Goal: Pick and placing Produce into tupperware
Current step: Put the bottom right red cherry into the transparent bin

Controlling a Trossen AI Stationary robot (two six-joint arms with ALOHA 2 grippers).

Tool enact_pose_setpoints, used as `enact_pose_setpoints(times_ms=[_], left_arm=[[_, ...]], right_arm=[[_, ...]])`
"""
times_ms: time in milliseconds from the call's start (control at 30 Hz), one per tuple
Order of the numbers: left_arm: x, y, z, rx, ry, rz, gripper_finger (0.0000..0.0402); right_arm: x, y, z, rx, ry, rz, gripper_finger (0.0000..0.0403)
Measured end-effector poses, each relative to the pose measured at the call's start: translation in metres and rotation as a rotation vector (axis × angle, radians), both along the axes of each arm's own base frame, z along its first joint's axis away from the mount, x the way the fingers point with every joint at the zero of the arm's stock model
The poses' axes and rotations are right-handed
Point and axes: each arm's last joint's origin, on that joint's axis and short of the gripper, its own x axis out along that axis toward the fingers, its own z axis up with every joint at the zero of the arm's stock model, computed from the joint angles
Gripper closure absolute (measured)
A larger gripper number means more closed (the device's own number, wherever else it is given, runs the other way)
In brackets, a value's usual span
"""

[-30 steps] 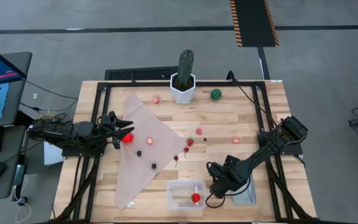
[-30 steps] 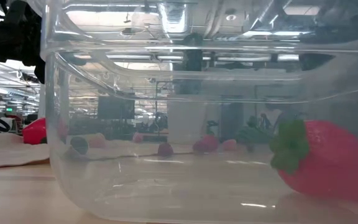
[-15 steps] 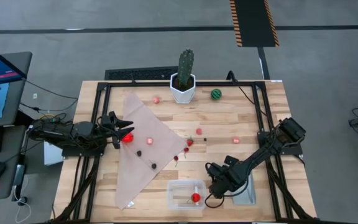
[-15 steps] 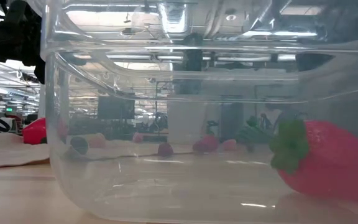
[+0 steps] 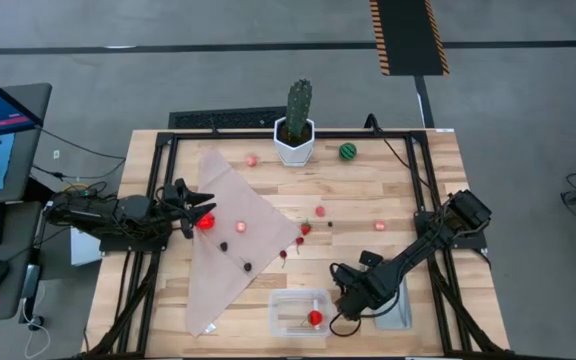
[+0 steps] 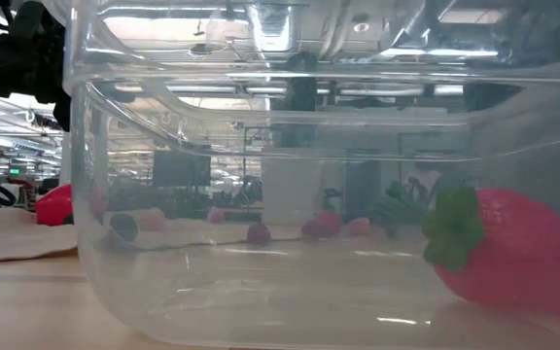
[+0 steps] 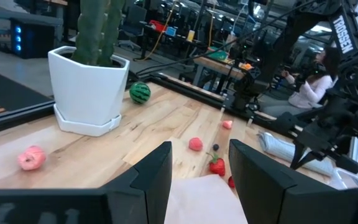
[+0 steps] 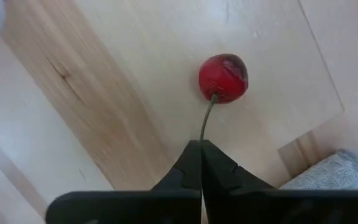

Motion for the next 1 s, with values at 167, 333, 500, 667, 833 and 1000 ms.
enact_pose_setpoints(times_ms=[167, 333, 500, 667, 833, 1000], left_arm=[[0.0, 0.0, 0.0, -0.002, 0.0, 0.0, 0.0253], [0.0, 0.0, 0.0, -0.002, 0.0, 0.0, 0.0253], [0.0, 0.0, 0.0, -0.002, 0.0, 0.002, 0.0253], [0.0, 0.0, 0.0, -0.002, 0.0, 0.002, 0.0253], [0.0, 0.0, 0.0, -0.005, 0.001, 0.003, 0.0253], [0.0, 0.0, -0.001, -0.006, 0.008, 0.003, 0.0253]], right_arm=[[0.002, -0.004, 0.0, -0.01, 0.007, 0.028, 0.0391], [0.003, -0.012, 0.004, -0.081, 0.053, 0.044, 0.0389], [0.007, -0.021, 0.017, -0.188, 0.087, 0.051, 0.0392], [0.014, -0.026, 0.032, -0.198, 0.067, 0.079, 0.0392], [0.018, -0.026, 0.054, -0.19, 0.01, 0.107, 0.0392], [0.018, -0.023, 0.088, -0.153, -0.113, 0.144, 0.0392]])
